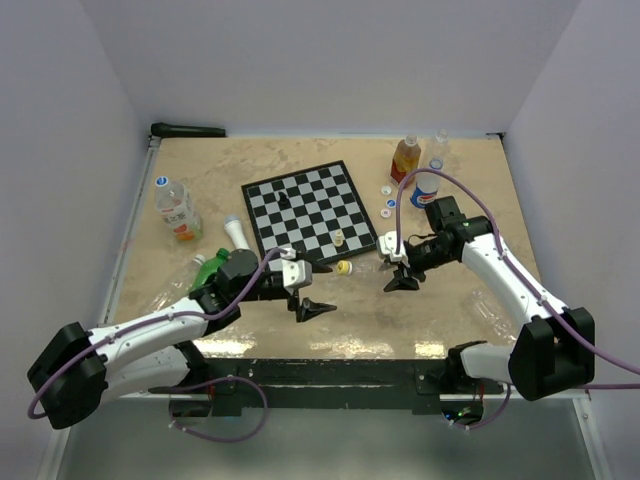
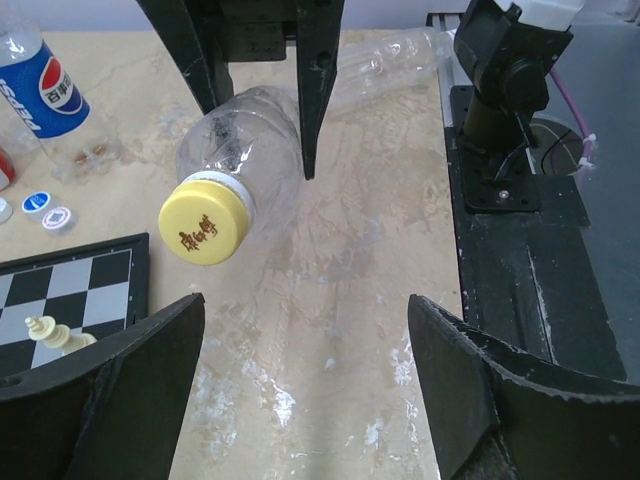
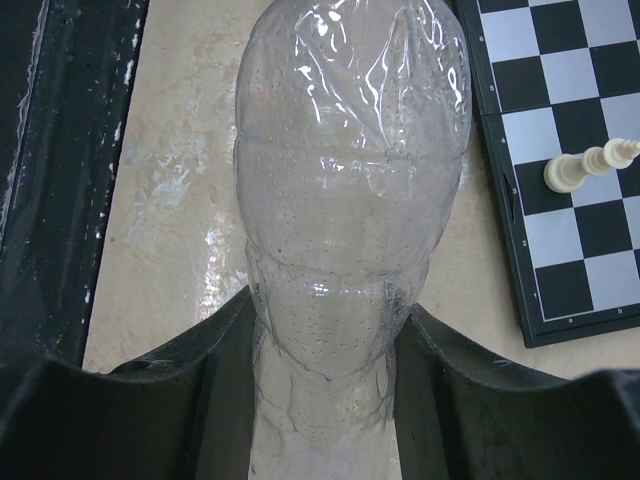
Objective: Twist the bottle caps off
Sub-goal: Unscrew the bottle cap from the plastic bottle.
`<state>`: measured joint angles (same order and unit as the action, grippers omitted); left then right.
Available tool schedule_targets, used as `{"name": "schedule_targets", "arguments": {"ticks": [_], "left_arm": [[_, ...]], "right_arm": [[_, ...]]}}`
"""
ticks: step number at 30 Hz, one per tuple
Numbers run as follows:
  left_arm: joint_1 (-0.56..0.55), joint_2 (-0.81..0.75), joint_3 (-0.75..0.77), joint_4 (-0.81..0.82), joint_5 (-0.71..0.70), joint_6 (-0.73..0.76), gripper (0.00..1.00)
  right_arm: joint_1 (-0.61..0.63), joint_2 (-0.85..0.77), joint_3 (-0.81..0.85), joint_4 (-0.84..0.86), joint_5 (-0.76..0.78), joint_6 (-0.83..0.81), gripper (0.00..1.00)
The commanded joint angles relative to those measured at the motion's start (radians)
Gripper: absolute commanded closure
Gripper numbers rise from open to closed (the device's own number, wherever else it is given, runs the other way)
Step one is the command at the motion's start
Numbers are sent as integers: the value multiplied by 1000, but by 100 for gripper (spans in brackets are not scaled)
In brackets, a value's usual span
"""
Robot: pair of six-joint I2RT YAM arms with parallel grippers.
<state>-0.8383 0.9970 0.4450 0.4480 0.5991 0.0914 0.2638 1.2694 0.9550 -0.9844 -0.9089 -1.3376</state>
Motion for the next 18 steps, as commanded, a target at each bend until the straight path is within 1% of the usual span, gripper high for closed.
{"name": "schedule_targets", "arguments": {"ticks": [1, 5, 9, 16, 18], "left_arm": [[-1, 57, 75, 110, -21, 13, 16], [-1, 72, 98, 104, -76, 30, 21], [-1, 97, 119, 118, -88, 36, 27], [-2, 150, 165, 97, -50, 41, 45], [-1, 155, 169, 93, -36, 41, 53]], "right_arm": [[11, -22, 4, -22, -38, -35, 99], [14, -21, 1, -20, -30, -40, 100], [22, -15, 4, -20, -28, -40, 99], [26, -13, 4, -19, -28, -34, 100], [26, -13, 4, -17, -27, -32, 100]]}}
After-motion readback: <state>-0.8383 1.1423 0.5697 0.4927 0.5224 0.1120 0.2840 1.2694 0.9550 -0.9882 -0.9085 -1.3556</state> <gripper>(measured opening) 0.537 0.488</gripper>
